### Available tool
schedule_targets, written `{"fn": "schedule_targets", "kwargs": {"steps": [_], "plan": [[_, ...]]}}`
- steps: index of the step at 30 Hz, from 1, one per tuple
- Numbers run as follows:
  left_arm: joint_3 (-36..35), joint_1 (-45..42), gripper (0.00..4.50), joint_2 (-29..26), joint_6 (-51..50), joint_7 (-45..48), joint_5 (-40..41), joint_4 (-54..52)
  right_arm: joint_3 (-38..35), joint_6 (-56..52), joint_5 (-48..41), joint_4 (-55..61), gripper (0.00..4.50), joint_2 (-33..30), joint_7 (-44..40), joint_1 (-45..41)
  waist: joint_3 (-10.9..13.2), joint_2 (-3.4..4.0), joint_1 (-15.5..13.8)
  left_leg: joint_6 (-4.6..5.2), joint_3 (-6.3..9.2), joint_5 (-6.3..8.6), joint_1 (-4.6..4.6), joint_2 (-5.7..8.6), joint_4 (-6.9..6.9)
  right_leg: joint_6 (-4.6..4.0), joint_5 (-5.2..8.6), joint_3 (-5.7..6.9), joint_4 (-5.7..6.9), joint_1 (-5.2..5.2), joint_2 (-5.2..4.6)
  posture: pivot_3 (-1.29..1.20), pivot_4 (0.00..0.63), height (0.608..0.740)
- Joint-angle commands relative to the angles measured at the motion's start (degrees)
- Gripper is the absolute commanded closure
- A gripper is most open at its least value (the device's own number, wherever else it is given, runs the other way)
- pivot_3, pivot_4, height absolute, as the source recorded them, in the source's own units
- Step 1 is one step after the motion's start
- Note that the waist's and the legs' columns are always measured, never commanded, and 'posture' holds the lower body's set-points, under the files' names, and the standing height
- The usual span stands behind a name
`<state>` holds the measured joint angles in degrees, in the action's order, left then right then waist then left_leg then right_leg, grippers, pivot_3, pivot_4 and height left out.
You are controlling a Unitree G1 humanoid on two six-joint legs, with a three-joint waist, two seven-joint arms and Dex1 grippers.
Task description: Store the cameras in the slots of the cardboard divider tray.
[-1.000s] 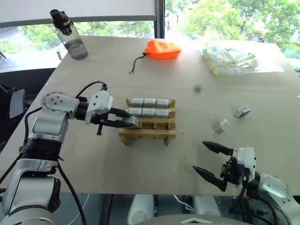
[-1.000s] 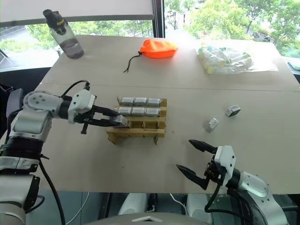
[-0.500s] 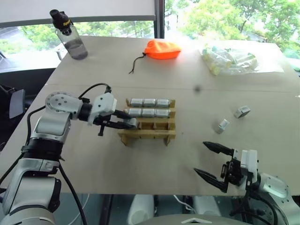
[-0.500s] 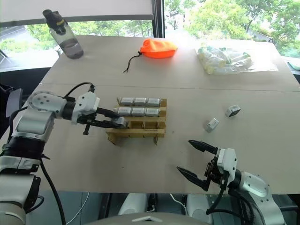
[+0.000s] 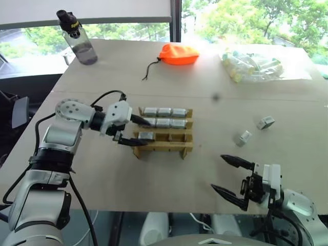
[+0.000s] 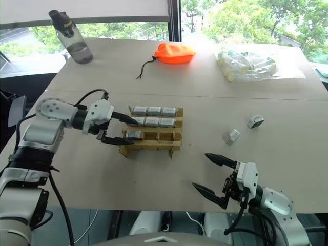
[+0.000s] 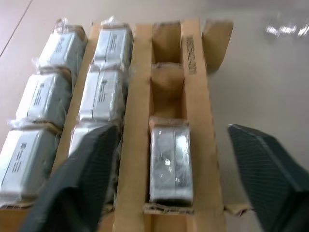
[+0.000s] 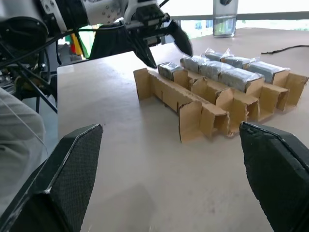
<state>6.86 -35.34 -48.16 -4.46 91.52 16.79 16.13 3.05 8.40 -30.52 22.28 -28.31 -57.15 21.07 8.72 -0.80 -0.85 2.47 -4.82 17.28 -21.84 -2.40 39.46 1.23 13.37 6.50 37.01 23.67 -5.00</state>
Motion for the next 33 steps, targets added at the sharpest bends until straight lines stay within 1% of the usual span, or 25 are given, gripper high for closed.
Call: {"fn": "schedule_targets", "kwargs": {"steps": [1, 3, 5, 7, 9, 11, 13, 16, 21, 23, 27, 31, 33], "plan": [[-4.37, 2.32, 0.07, -0.66, -5.05, -0.77, 5.58, -5.84, -3.62, 1.71, 0.55, 1.11, 0.00, 0.72, 2.90, 0.40, 0.00, 0.00, 0.10, 0.00, -0.01, 0.00, 0.01, 0.00, 0.00, 0.00, 0.00, -0.01, 0.01, 0.00, 0.00, 0.00, 0.150, 0.726], [-6.81, 4.65, 0.07, -1.06, -9.09, -2.26, 8.95, -9.88, -5.16, 1.80, 1.04, 1.94, 0.00, 1.90, 5.72, 0.60, 0.00, 0.00, 0.22, 0.00, -0.04, 0.00, 0.03, -0.14, 0.00, 0.00, 0.00, -0.06, 0.03, 0.01, -0.01, 0.00, 0.150, 0.726], [-9.69, 7.42, 0.07, -1.64, -12.67, -3.97, 12.08, -13.94, -6.70, 3.59, 5.24, 2.41, 0.00, 5.64, 12.31, 1.07, 0.00, 0.00, 0.14, 0.00, -0.02, 0.00, 0.03, -0.22, 0.00, 0.00, 0.00, -0.04, 0.05, 0.01, 0.00, 0.00, 0.150, 0.726], [-13.14, 11.28, 0.07, -2.34, -15.92, -5.93, 15.10, -18.29, -6.64, 2.17, 9.38, 4.18, 0.00, 10.53, 20.65, 2.74, -0.01, 0.03, 0.09, -0.01, 0.00, -0.01, 0.04, -0.27, 0.00, 0.00, 0.01, -0.04, 0.07, 0.01, 0.00, 0.00, 0.150, 0.726], [-15.42, 14.33, 0.07, -2.87, -17.43, -7.42, 16.68, -21.44, -5.98, 0.46, 12.27, 5.90, 0.00, 14.03, 26.38, 3.69, -0.02, 0.04, 0.11, -0.02, -0.01, 0.00, 0.05, -0.28, -0.01, -0.01, 0.01, -0.09, 0.08, 0.02, -0.01, 0.00, 0.150, 0.726], [-17.69, 18.12, 0.07, -2.53, -16.37, -10.47, 16.26, -24.92, -4.18, -7.06, 16.11, 8.61, 0.00, 19.43, 36.30, 2.70, -0.02, 0.04, 0.14, -0.03, -0.02, 0.00, 0.04, -0.29, -0.02, -0.01, 0.01, -0.26, 0.07, 0.02, -0.03, 0.00, 0.150, 0.726], [-19.14, 20.78, 0.07, -2.18, -15.76, -12.95, 15.85, -27.79, -2.92, -13.19, 19.81, 10.55, 0.00, 23.21, 43.68, 1.69, -0.04, 0.04, 0.18, -0.03, -0.06, 0.00, 0.07, -0.28, 0.01, -0.01, 0.01, -0.28, 0.08, 0.01, -0.03, 0.00, 0.150, 0.726], [-20.89, 23.28, 0.07, -2.55, -18.42, -15.63, 17.76, -31.25, -1.02, -20.48, 23.78, 13.41, 0.00, 27.20, 50.85, 0.77, -0.05, 0.04, 0.10, -0.04, -0.05, 0.00, 0.08, -0.28, 0.01, -0.02, 0.01, -0.35, 0.11, 0.02, -0.03, 0.00, 0.150, 0.726], [-21.20, 24.09, 0.07, -2.26, -20.41, -18.87, 19.44, -34.63, 0.41, -30.40, 26.17, 16.28, 0.00, 29.98, 56.64, -1.85, -0.05, 0.05, 0.16, -0.04, -0.02, 0.00, 0.03, -0.25, -0.01, -0.02, 0.02, -0.30, 0.05, 0.02, -0.03, 0.00, 0.150, 0.726], [-21.38, 24.34, 0.07, -2.59, -21.27, -19.17, 20.42, -36.04, 0.51, -32.77, 26.57, 16.46, 0.00, 30.82, 58.22, -3.54, -0.05, 0.05, 0.26, -0.04, -0.03, 0.00, 0.05, -0.23, -0.02, -0.02, 0.01, -0.31, 0.05, 0.03, -0.02, 0.00, 0.150, 0.726], [-22.24, 24.95, 0.07, -3.86, -22.63, -19.28, 22.11, -37.94, -0.08, -34.81, 26.29, 15.53, 0.00, 31.78, 59.69, -7.16, -0.04, 0.06, 0.46, -0.05, -0.03, -0.01, 0.07, -0.24, -0.06, -0.02, 0.02, -0.29, 0.06, 0.03, 0.01, 0.00, 0.150, 0.726], [-23.56, 26.40, 0.07, -5.39, -24.00, -19.24, 24.13, -39.71, -1.28, -36.74, 25.65, 13.83, 0.00, 32.19, 60.54, -8.70, -0.04, 0.06, 0.92, -0.05, -0.02, -0.01, 0.06, -0.24, -0.07, -0.02, 0.01, -0.28, 0.04, 0.03, 0.00, 0.00, 0.150, 0.726], [-23.69, 26.85, 0.07, -5.67, -23.66, -19.61, 23.78, -40.10, -1.46, -36.98, 25.48, 13.46, 0.00, 32.14, 60.69, -9.18, -0.04, 0.07, 1.05, -0.05, -0.01, -0.01, 0.05, -0.23, -0.08, -0.02, 0.01, -0.26, 0.01, 0.03, 0.00, 0.00, 0.150, 0.726]]}}
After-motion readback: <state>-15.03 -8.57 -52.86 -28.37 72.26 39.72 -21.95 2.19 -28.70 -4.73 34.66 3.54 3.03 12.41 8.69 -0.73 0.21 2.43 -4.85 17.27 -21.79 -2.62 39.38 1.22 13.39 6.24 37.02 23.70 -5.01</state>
